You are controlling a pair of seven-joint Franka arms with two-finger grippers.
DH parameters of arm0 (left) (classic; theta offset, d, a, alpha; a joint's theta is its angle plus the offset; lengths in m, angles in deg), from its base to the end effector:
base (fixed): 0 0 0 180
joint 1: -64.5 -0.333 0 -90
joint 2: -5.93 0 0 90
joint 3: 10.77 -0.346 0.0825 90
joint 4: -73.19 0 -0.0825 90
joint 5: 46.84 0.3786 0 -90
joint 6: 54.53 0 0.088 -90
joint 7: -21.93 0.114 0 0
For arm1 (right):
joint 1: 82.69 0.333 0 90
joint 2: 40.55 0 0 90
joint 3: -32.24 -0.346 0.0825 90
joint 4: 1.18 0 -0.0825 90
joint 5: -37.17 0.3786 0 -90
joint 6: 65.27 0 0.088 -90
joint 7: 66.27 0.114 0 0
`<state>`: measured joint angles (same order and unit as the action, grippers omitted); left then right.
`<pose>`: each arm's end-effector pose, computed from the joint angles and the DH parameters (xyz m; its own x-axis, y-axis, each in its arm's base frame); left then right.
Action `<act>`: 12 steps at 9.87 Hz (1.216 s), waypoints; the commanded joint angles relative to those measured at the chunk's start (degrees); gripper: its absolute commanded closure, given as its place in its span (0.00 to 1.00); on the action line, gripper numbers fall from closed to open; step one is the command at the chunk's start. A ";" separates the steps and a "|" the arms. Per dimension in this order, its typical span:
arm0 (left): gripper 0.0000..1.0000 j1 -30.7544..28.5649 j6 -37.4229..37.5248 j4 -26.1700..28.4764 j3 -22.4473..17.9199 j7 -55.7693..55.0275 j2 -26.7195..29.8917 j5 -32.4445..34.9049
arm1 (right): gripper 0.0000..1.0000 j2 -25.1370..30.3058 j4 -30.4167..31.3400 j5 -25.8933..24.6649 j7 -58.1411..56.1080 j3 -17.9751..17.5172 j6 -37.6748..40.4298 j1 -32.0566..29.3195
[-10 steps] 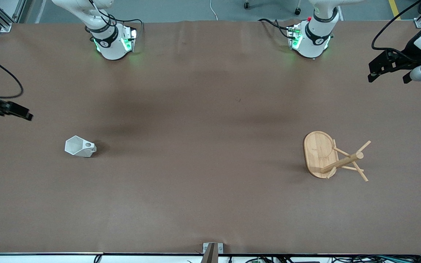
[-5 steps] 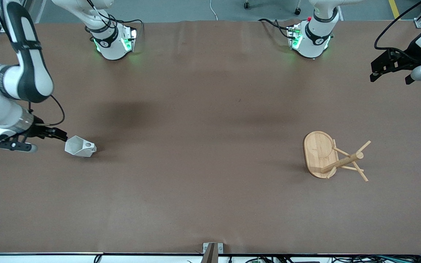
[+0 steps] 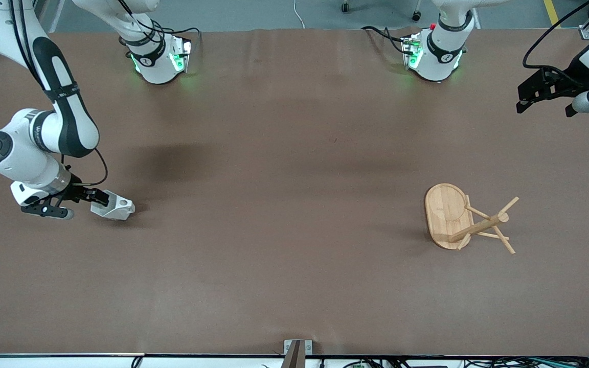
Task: Hang cup on rack
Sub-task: 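Reach the right gripper down to the white cup and grasp it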
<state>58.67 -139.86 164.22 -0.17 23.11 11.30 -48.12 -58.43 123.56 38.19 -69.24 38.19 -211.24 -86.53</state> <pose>0.5065 -0.0506 0.6807 0.9945 -0.1046 -0.0073 -0.1045 -0.9945 0.0052 0.5665 -0.0968 0.2785 0.9902 -0.1263 0.0592 -0.1279 -0.9915 0.0241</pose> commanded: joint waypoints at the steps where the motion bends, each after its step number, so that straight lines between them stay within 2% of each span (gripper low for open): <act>1: 0.00 0.11 1.13 0.21 0.56 0.40 -1.07 -0.92 | 0.29 -0.31 0.86 -0.58 -1.43 -0.41 -1.86 -0.56; 3: 0.00 0.38 1.05 0.21 0.92 0.23 -1.07 -1.00 | 0.56 -1.28 1.04 -0.58 -1.52 -0.50 -3.35 -0.38; 4: 0.00 0.47 1.05 0.21 0.83 0.31 -1.15 -1.00 | 0.66 -1.37 0.86 -0.58 -1.52 -0.50 -3.36 -0.46; 8: 0.00 -0.06 1.05 0.21 0.83 0.75 -1.15 -2.23 | 0.83 -2.34 0.60 0.04 -1.43 -0.50 -4.15 -0.55; 9: 0.00 0.11 1.05 0.29 0.83 0.84 -1.15 -2.23 | 0.93 -2.34 0.60 0.13 -1.17 -0.50 -4.06 -0.55; 10: 0.00 0.29 1.05 0.29 0.83 0.67 -1.15 -2.32 | 0.99 -2.25 0.42 0.13 -1.16 -0.50 -3.45 -0.38; 11: 0.00 0.03 1.05 0.29 0.83 0.58 -1.15 -2.32 | 0.99 -2.16 -1.06 0.13 -1.16 -0.59 -0.40 -0.20; 12: 0.00 -0.06 1.13 0.55 0.83 0.84 -1.07 -2.23 | 0.99 -1.81 -4.21 0.21 -0.99 -0.68 5.81 -0.12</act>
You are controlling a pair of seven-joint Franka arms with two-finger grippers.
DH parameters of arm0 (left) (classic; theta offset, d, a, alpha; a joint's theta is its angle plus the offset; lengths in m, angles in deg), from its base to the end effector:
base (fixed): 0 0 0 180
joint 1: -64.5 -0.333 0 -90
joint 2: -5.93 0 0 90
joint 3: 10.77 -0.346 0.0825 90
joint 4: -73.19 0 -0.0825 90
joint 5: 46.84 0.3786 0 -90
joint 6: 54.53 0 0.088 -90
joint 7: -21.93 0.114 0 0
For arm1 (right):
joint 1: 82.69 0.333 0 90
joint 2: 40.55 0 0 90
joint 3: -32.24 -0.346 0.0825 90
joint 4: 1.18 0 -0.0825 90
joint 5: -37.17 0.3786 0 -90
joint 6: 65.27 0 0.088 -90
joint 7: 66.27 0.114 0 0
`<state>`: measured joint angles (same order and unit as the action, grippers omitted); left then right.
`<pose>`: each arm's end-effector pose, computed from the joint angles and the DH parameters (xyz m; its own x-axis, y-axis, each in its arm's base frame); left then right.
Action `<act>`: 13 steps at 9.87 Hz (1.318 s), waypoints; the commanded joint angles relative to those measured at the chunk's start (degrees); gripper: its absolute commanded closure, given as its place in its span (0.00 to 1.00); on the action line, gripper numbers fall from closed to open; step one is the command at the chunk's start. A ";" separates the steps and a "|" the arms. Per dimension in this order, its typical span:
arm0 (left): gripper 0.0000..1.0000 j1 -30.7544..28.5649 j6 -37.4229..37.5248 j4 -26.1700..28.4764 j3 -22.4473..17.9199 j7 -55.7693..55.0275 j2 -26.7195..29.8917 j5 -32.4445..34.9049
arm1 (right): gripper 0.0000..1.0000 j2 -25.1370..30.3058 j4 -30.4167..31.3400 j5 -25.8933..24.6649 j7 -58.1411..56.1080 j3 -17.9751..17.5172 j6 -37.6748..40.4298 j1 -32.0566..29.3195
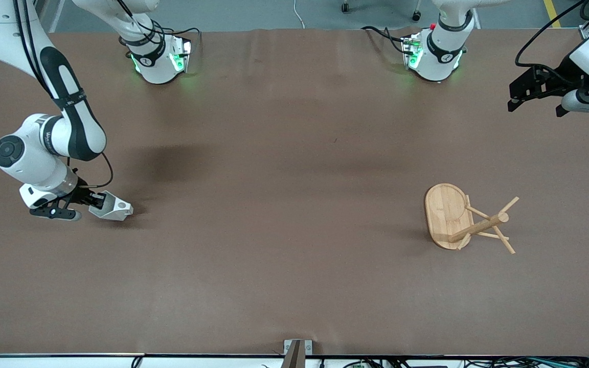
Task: Hang cup on rack
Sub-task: 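Reach the right gripper down to the white cup and grasp it, then lift the white cup with the right gripper toward the table middle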
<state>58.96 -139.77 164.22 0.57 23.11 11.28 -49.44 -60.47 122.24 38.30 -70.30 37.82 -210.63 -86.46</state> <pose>0.5052 -0.0628 0.6803 0.9922 -0.1242 -0.0089 -0.1240 -0.9919 0.0271 0.5722 -0.0932 0.2658 0.9942 -0.1018 0.0356 -0.1027 -0.9944 0.0239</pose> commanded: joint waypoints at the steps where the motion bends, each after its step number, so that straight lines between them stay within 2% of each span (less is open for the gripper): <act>1: 0.00 -0.52 0.96 0.56 0.08 0.84 -1.04 -0.92 | 0.99 0.41 -7.18 0.11 -0.19 -0.83 12.40 0.07; 2: 0.00 -0.35 1.04 0.56 0.08 0.58 -0.96 -0.83 | 0.98 0.41 -12.62 0.37 0.07 -3.53 20.30 0.07; 3: 0.00 -0.26 1.04 0.56 0.08 0.58 -0.96 -0.83 | 0.98 0.49 -18.94 5.16 -0.02 -4.78 27.86 0.25; 4: 0.00 -0.26 1.04 0.56 0.08 0.67 -0.96 -0.83 | 0.98 0.23 -23.96 7.90 -0.28 -5.49 33.60 1.03; 5: 0.00 0.00 1.04 0.47 0.08 0.58 -1.04 -0.74 | 0.99 0.23 -26.71 8.63 0.07 -9.41 35.91 1.04; 6: 0.00 0.35 1.04 0.21 0.17 -0.12 -1.13 -0.66 | 0.99 0.14 -27.17 12.81 -0.10 -13.02 36.81 0.95; 8: 0.00 0.44 0.78 0.12 0.35 0.66 -1.91 -0.83 | 0.99 0.06 -27.17 30.34 -0.11 -18.73 37.60 1.48; 9: 0.00 1.57 0.43 0.12 1.22 0.84 -2.36 -0.92 | 0.99 -0.20 -27.35 36.43 -0.11 -21.99 37.43 1.39; 11: 0.00 5.08 0.77 0.55 4.11 1.02 -2.27 -3.89 | 0.99 -1.26 -27.70 47.86 0.42 -25.78 37.17 1.65; 13: 0.00 10.26 -1.14 0.12 7.63 -0.73 -2.36 -7.48 | 0.99 -1.26 -27.97 55.45 0.95 -26.58 36.04 3.40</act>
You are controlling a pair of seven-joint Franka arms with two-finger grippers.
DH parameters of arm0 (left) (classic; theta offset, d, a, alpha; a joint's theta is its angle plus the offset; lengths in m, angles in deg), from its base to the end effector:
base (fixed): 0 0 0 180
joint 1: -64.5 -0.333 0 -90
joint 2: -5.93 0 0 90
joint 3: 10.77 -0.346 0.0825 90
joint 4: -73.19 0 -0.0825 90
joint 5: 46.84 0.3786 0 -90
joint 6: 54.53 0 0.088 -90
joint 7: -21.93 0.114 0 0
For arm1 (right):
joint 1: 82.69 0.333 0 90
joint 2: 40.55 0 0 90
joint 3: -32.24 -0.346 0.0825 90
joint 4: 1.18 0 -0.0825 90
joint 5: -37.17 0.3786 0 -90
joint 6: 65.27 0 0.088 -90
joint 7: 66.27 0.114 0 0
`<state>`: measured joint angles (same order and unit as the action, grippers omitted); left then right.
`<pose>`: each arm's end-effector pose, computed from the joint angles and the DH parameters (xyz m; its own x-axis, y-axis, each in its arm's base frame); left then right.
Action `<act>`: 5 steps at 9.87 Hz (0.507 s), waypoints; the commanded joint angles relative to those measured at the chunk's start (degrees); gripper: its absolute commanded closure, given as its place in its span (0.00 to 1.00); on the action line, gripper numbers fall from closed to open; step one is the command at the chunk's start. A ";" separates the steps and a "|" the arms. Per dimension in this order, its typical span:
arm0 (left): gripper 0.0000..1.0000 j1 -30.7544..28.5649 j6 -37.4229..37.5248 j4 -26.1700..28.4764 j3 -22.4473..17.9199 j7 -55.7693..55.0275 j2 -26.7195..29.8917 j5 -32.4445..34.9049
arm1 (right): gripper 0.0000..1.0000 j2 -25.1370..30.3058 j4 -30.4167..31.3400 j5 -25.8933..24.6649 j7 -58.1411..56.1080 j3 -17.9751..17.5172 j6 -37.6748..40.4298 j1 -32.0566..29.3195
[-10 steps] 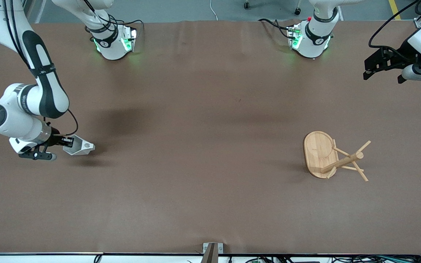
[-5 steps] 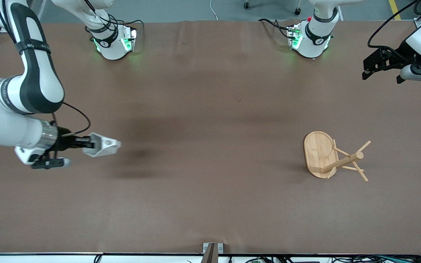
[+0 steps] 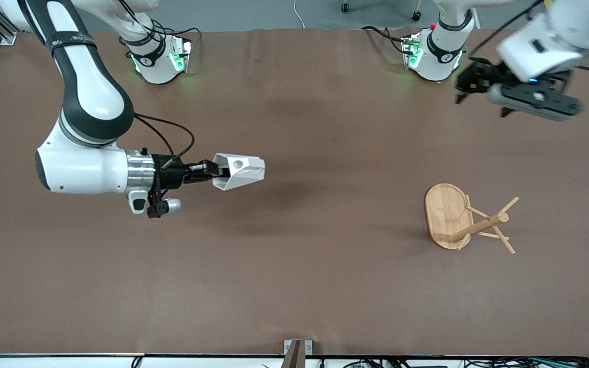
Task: Hang cup on rack
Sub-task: 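Lift the white cup with the right gripper toward the table middle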
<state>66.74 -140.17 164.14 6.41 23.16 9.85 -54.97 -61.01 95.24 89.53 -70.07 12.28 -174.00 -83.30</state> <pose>0.4813 -0.1946 0.6690 0.9321 -0.3613 -0.0241 -0.3560 -0.9265 0.1218 0.6080 0.2514 0.4528 0.9702 0.1193 -0.2110 -0.1001 -0.5959 -0.7968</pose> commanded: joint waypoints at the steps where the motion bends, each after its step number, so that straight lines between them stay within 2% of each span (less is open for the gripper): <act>1: 0.00 4.42 -3.71 0.20 3.54 -1.57 -1.02 -5.20 | 0.99 -0.90 -0.88 5.81 0.72 -3.13 -3.39 0.60; 2: 0.00 5.49 -6.79 0.37 4.69 -0.80 -1.89 -8.71 | 0.99 -2.03 -0.97 7.22 0.80 -5.85 -5.68 0.60; 3: 0.00 6.71 -10.21 0.37 6.36 -0.09 -2.86 -10.66 | 0.99 -3.09 -0.88 11.24 0.72 -7.62 -6.66 0.52; 5: 0.00 8.30 -19.69 0.29 8.39 3.93 -6.10 -11.03 | 0.99 -3.10 -0.88 13.30 0.63 -8.25 -6.32 0.87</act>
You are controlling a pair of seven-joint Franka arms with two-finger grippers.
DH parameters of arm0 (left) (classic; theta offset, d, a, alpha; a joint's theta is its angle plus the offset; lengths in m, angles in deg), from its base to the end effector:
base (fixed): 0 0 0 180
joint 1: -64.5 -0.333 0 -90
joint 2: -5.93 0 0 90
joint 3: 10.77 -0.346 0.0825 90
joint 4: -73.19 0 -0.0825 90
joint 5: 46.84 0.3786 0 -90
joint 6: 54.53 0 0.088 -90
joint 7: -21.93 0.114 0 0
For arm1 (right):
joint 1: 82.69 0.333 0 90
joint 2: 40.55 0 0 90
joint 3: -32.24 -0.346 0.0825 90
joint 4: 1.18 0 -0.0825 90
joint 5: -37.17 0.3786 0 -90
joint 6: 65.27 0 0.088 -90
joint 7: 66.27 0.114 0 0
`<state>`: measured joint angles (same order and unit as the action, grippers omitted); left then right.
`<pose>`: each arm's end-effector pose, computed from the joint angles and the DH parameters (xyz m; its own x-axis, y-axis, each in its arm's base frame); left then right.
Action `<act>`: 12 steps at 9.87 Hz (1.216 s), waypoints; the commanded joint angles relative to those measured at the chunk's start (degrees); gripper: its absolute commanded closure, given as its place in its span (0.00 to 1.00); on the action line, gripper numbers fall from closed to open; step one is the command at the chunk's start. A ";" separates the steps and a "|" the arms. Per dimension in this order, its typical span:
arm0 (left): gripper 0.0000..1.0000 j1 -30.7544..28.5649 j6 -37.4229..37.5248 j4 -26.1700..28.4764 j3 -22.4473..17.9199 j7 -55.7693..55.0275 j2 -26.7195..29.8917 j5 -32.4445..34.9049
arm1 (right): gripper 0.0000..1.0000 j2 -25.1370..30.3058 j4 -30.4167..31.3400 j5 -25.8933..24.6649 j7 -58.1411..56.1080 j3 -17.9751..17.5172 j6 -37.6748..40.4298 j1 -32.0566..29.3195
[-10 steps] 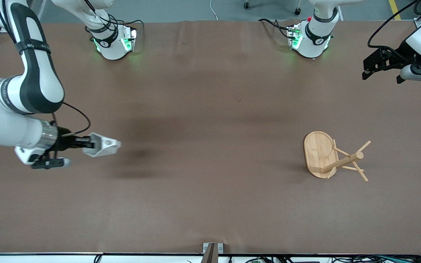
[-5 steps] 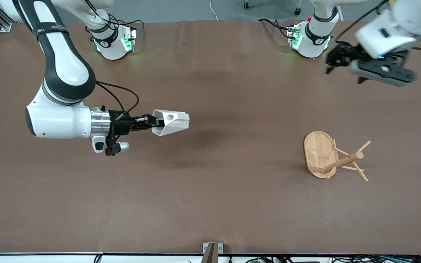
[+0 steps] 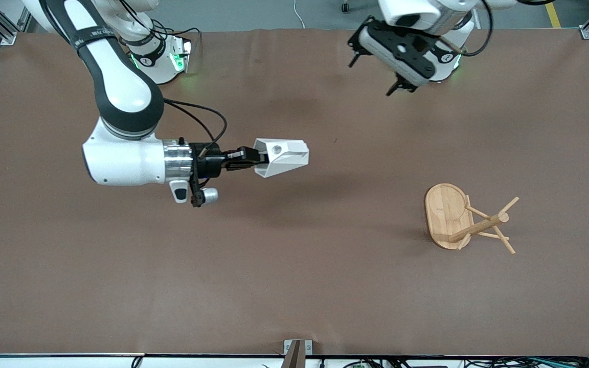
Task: Hang cup on rack
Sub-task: 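Move the left gripper to the cup and grasp its base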
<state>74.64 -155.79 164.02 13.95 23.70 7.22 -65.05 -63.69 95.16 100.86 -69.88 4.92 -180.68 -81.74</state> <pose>0.4429 -0.3484 0.6758 0.8205 -0.5351 0.2012 -0.5717 -0.7647 0.2975 0.5887 0.3336 0.4524 0.9596 0.1233 -0.2530 -0.1765 -0.4363 -0.8823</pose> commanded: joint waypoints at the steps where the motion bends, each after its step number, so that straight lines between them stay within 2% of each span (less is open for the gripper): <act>1: 0.00 0.32 -6.38 0.32 0.86 8.73 -5.66 -4.35 | 0.99 -0.41 -0.88 2.32 0.44 -3.68 0.02 -1.04; 3: 0.00 -0.21 -9.29 0.23 0.86 21.38 -9.01 -7.89 | 0.98 -0.41 -0.79 3.29 0.53 -4.85 -0.42 -0.70; 6: 0.00 0.49 -9.39 -4.58 0.94 27.56 -14.36 -5.36 | 0.98 -0.41 -0.53 3.29 0.53 -5.38 -0.42 -0.69; 11: 0.00 1.64 -9.83 -4.78 0.94 30.67 -16.40 -4.12 | 0.98 -0.41 -0.62 3.29 0.53 -5.56 -0.51 -0.61; 12: 0.00 1.90 -10.61 -4.78 0.94 30.84 -17.28 -3.16 | 0.98 -0.41 -0.79 3.38 0.53 -6.69 -0.69 -0.95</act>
<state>76.02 -165.37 159.41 14.73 53.67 -7.49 -70.26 -63.99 94.67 102.70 -69.81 0.26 -180.94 -81.74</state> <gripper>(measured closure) 0.000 0.952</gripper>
